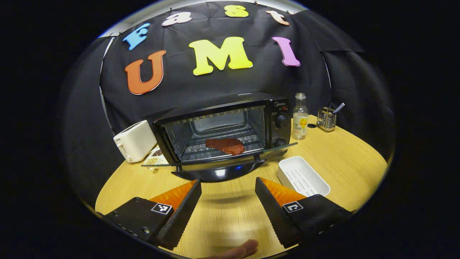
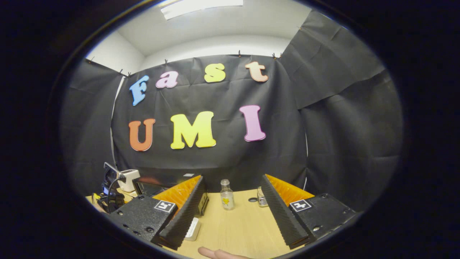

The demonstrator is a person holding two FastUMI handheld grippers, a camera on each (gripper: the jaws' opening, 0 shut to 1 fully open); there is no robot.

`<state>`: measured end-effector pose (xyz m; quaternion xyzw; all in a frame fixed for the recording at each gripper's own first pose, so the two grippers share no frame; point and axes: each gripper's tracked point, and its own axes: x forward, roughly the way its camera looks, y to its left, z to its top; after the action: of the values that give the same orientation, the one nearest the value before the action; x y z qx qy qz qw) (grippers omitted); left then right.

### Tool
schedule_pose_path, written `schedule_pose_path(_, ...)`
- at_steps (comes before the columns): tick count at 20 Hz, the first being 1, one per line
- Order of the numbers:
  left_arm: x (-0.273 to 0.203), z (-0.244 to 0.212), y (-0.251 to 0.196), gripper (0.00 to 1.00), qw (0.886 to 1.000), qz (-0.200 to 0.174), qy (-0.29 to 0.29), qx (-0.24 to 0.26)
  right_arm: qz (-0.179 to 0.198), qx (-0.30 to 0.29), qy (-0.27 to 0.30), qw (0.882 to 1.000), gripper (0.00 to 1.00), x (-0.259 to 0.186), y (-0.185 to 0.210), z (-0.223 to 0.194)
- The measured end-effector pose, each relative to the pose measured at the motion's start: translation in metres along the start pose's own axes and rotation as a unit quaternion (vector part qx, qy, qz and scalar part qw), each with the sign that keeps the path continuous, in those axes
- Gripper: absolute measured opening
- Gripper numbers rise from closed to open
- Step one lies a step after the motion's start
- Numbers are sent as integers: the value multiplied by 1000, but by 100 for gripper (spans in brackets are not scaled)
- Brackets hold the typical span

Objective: Open the electric oven with the left hand, put the food in, and close the electric oven.

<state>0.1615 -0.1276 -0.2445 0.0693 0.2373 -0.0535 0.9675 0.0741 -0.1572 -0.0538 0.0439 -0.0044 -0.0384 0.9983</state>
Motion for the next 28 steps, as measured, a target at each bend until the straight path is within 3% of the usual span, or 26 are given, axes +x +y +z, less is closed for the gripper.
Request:
schedule_pose_path(1, 2, 3, 3, 96, 1000, 0, -1, -7, 0, -1, 1, 1000, 100, -2, 0, 1)
schedule_pose_path(15, 25, 61, 23, 96, 996, 5, -76, -35, 13, 12, 4, 1000, 96, -28, 12, 9)
schedule_pose_path(16, 30, 66, 24, 96, 996, 1, -78, -43, 14, 14, 5, 1000, 100, -32, 14, 10)
schedule_pose_path(19, 38, 85, 28, 96, 994, -16, -73, -78, 17, 16, -2, 1000, 96, -40, 22, 19)
schedule_pose_path(21, 28, 103, 41, 96, 993, -6, -83, -83, 18, 13, -5, 1000, 100, -46, 27, 26)
schedule_pose_path(24, -13, 131, 54, 95, 989, 5, -122, -82, 15, 9, 6, 1000, 96, -65, 36, 27)
schedule_pose_path(25, -28, 129, 54, 95, 988, 5, -125, -85, 10, 8, 6, 1000, 100, -74, 37, 31)
schedule_pose_path(26, -47, 130, 57, 95, 988, 6, -129, -87, 7, 5, 2, 1000, 96, -84, 38, 37)
schedule_pose_path(28, -83, 134, 62, 95, 987, 11, -134, -87, 1, -1, -6, 1000, 100, -104, 42, 49)
